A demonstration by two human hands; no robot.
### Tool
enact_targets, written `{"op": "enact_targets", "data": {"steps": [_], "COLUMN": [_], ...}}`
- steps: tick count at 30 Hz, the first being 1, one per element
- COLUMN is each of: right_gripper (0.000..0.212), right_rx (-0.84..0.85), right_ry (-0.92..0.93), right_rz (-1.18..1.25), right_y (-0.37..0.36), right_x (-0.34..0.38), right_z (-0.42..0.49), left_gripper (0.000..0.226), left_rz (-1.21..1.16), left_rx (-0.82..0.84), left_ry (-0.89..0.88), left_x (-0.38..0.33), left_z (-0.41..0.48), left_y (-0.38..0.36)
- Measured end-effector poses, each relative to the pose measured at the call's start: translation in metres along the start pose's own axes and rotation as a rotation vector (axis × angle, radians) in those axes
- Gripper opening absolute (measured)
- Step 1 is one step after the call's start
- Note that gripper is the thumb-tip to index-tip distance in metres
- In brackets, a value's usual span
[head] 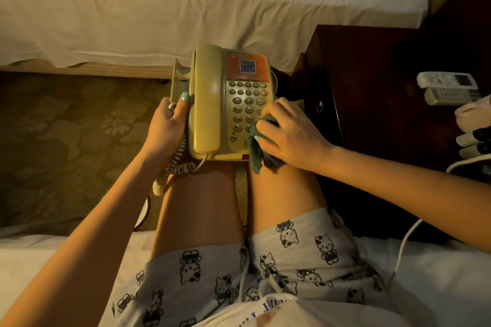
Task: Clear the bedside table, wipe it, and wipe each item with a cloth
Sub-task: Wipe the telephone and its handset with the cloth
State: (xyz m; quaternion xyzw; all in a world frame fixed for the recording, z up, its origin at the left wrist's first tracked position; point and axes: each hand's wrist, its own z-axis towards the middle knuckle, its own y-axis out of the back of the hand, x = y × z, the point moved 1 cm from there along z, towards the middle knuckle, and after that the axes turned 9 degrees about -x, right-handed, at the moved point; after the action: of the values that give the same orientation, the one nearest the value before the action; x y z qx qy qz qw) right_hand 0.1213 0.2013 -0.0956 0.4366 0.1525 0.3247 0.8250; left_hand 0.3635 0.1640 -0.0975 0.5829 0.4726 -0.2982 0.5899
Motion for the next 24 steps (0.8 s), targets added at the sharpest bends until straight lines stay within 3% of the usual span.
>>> {"op": "enact_targets", "data": {"steps": [5,11,16,21,24], "right_gripper": [0.019,0.032,0.027,0.048,0.034], "right_rx": [-0.080,-0.044,-0.015,0.088,0.074], "right_ry": [-0.259,-0.374,-0.530,-0.341,-0.241], "right_rz": [-0.082,-0.208,-0.233,-0.154,-0.088], "right_y": [-0.015,-0.034,-0.051,-0.041,-0.035], "right_x": [-0.013,-0.035,-0.057,-0.031,-0.013], "right_z": [0.027,0.075,0.107,0.089,0.074], "left_gripper": [0.031,0.037,0.040,0.040,0.040], "left_rz": [0.005,-0.007,0.011,0.061,0.079], "left_rx": [-0.013,-0.028,-0.011,-0.029,-0.024], "left_ry": [-0.029,0.004,0.031,0.026,0.028], "left_x": [0.001,-0.001,0.002,0.004,0.003], "left_z": [-0.003,0.000,0.001,0.005,0.005], "left_y": [0.002,0.002,0.001,0.001,0.000]}}
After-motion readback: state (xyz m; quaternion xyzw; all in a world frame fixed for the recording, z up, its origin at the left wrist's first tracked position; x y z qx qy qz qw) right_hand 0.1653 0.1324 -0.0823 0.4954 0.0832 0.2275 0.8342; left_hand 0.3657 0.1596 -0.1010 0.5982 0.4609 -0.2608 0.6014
